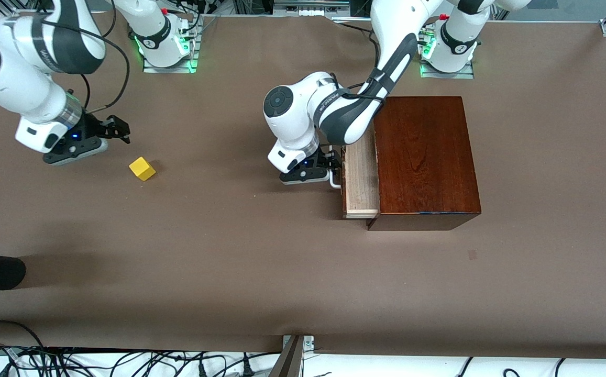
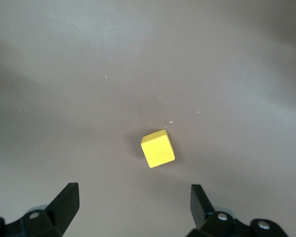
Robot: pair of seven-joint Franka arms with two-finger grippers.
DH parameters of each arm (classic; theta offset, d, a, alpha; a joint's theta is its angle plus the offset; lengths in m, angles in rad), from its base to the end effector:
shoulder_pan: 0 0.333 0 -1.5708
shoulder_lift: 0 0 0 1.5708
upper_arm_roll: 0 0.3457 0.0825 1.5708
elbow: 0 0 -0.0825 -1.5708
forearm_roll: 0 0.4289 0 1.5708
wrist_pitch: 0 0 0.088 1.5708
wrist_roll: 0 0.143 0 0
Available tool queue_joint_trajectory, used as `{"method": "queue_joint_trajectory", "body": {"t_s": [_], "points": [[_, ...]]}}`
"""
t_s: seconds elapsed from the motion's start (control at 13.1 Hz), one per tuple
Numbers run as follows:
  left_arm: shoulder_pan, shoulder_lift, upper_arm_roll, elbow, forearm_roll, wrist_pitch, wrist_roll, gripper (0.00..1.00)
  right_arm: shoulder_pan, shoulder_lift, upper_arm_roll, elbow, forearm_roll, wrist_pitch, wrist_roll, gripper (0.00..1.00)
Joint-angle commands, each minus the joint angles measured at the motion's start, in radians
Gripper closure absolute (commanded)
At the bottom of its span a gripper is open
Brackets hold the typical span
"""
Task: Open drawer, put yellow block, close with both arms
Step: 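Pull the drawer open with the left gripper while the right gripper reaches the cube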
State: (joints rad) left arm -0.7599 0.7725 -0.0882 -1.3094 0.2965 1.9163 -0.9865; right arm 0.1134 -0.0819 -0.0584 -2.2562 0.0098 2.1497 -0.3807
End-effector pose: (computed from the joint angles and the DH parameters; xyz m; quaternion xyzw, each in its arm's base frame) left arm 0.5486 -0.5556 0.2334 -0.9913 -0.0173 -0.0331 0.1263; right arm 0.5375 0.0303 0.3636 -0.9768 -0.2136 0.0112 0.0084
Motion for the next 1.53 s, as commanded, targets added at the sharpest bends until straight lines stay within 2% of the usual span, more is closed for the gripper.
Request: {"method": "queue_joint_trajectory", "body": {"t_s": [0.0,0.15,0.31,0.61,1.07,1.22,1.45], "points": [[-0.048,0.119,-0.012,0.154,-0.037,0.07,-0.06,0.0,-0.003,-0.041,-0.003,-0.127,-0.01,0.126,-0.156,0.0],[-0.059,0.134,-0.012,0.177,-0.042,0.07,-0.086,0.0,-0.004,-0.033,-0.012,-0.187,-0.008,0.214,-0.291,0.0],[-0.059,0.136,-0.012,0.197,-0.082,0.072,-0.086,0.0,-0.004,-0.018,-0.021,-0.222,-0.007,0.261,-0.343,0.0],[-0.061,0.14,-0.012,0.222,-0.1,0.073,-0.086,0.0,-0.004,0.063,-0.044,-0.305,-0.007,0.461,-0.46,0.0],[-0.058,0.126,-0.013,0.223,-0.097,0.072,-0.073,0.0,-0.006,0.188,-0.044,-0.31,-0.005,0.627,-0.488,0.0],[-0.058,0.105,-0.012,0.196,-0.086,0.035,-0.072,0.0,-0.008,0.206,-0.044,-0.31,-0.005,0.645,-0.504,0.0],[-0.053,0.067,-0.015,0.21,-0.099,-0.101,-0.043,0.0,-0.009,0.244,-0.044,-0.31,-0.005,0.694,-0.515,0.0]]}}
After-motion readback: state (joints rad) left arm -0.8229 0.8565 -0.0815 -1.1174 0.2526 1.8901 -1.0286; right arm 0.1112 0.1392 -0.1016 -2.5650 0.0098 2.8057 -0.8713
